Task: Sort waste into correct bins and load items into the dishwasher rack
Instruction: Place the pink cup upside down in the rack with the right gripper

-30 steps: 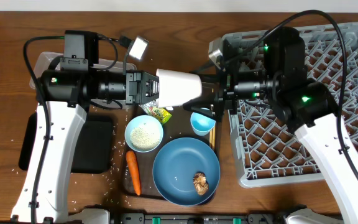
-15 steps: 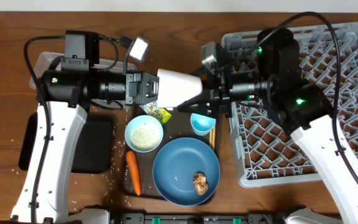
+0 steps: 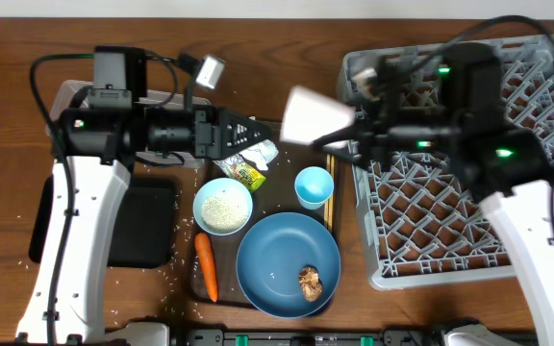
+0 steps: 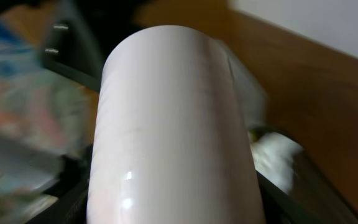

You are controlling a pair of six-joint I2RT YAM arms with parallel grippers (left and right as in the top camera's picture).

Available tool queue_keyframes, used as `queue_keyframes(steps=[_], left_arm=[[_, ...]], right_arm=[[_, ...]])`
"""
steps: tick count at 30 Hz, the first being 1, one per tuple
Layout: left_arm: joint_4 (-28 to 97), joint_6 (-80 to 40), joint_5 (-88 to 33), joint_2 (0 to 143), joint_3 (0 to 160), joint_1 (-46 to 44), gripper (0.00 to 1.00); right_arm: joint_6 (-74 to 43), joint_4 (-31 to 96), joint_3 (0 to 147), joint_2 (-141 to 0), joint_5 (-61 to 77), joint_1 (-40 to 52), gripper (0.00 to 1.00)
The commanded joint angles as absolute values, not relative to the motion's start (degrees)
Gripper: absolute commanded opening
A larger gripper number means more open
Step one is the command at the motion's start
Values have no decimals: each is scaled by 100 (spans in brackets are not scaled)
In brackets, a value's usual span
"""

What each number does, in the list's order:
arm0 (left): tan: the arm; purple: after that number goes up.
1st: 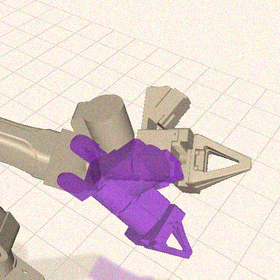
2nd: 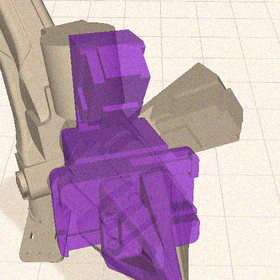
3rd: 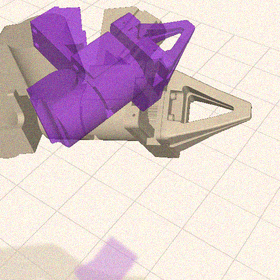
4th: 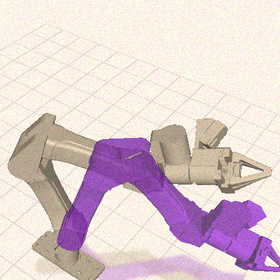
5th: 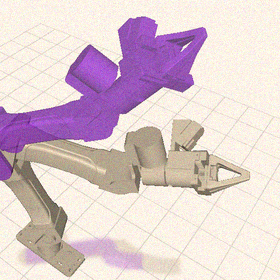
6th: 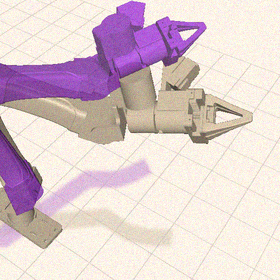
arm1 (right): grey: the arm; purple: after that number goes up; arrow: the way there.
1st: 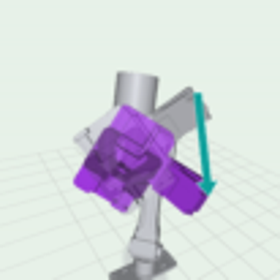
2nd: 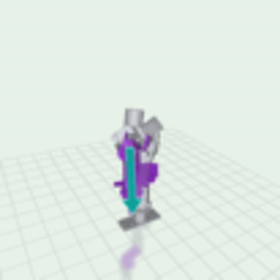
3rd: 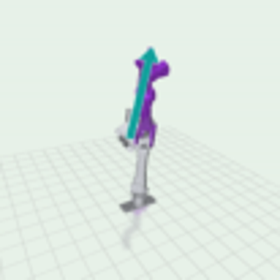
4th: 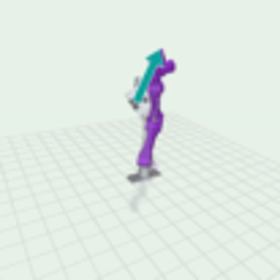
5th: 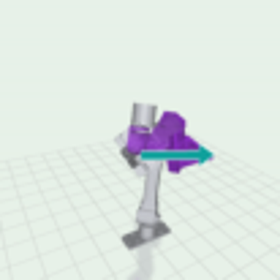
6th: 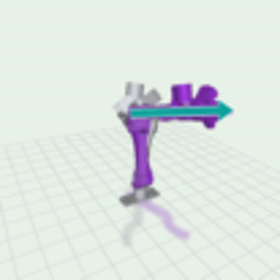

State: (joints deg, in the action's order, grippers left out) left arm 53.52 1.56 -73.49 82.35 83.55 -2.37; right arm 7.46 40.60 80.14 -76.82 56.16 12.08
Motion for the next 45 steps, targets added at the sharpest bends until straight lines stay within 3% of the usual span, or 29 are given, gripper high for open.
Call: queue_keyframes(steps=[1,5,9,16,28,36,37,38,39,40,45], left_arm=[[5343,167,-7214,8221,8399,60,78],[5347,143,-7214,8219,8399,298,78],[5347,145,-7212,8219,8399,325,78],[5347,145,-7210,8219,8399,325,78],[5417,145,-7212,8219,8399,318,78],[5437,145,-7210,8219,8399,320,78],[5437,145,-7212,8219,8399,320,78],[5437,145,-7210,8219,8399,318,78],[5437,145,-7190,8219,8399,318,78],[5446,145,-7111,8219,8399,314,78],[5732,148,-6267,8219,8399,209,78]], right_arm=[[733,4394,8125,-7273,4847,541,46],[556,5068,8125,-7061,3955,-362,45],[-294,5887,8125,-7046,2119,-1302,46],[-1319,6842,8121,-7373,84,-2322,48],[-1457,7406,8119,-8910,-294,-3352,46],[-1431,7454,8119,-9485,27,-3546,49],[-1431,7463,8119,-9529,27,-3553,51],[-1433,7459,8119,-9566,25,-3557,59],[-1433,7450,8119,-9592,25,-3562,74],[-1433,7435,8119,-9603,27,-3562,80],[-1378,7555,8355,-9470,397,-3555,79]])
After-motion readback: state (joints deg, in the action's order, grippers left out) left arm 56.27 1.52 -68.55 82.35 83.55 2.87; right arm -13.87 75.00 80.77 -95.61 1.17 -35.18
